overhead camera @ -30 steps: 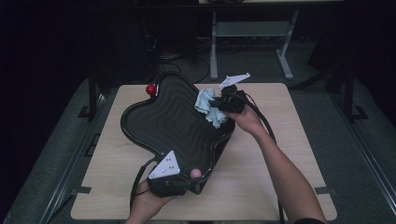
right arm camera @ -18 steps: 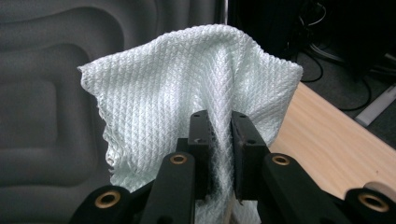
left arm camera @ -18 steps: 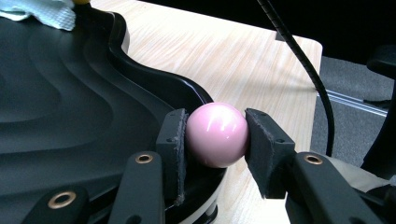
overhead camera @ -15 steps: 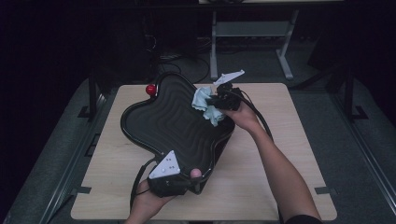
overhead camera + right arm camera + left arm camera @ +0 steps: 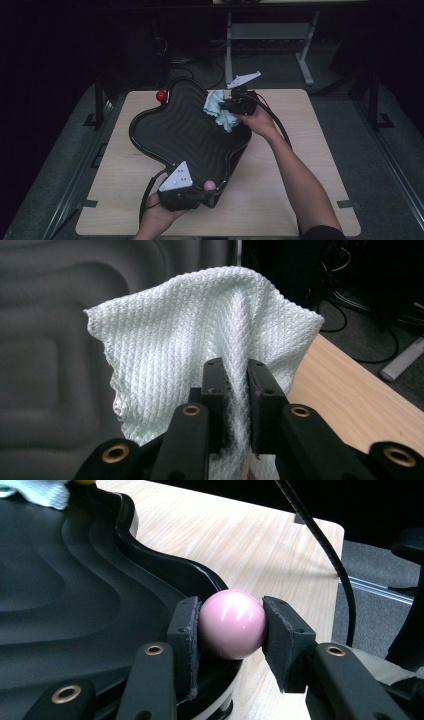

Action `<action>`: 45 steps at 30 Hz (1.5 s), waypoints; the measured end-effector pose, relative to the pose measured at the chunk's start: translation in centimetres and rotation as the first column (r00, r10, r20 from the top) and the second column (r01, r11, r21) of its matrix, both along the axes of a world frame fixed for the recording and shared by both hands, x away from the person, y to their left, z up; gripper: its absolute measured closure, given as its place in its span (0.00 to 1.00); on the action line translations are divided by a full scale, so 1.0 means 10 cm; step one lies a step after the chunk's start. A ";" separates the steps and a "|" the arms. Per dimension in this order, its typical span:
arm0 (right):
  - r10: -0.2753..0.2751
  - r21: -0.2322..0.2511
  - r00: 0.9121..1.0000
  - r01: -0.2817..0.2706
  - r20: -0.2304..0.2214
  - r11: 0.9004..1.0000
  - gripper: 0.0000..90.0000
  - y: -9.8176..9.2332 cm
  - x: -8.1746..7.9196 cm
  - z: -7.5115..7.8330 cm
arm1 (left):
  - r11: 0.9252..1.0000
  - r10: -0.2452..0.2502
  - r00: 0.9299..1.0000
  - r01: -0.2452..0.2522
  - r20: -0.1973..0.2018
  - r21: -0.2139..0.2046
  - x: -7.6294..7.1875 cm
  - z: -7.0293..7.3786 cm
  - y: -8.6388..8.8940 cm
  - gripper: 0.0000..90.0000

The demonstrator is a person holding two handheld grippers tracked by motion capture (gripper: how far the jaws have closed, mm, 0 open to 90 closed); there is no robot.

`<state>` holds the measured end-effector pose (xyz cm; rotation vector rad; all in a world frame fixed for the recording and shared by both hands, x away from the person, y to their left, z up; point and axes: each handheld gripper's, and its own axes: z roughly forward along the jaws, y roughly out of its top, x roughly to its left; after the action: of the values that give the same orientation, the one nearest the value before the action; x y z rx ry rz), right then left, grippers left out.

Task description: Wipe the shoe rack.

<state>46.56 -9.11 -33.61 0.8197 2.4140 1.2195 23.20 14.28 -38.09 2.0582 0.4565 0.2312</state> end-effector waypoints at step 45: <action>-0.016 0.001 1.000 0.016 -0.025 1.000 0.89 -0.07 0.03 -0.02 | 1.000 0.000 1.000 0.000 0.002 0.004 0.00 0.00 0.00 0.67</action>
<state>46.84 -9.80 -33.79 0.8582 2.4223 1.2113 23.16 14.24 -38.06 2.0621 0.4551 0.2348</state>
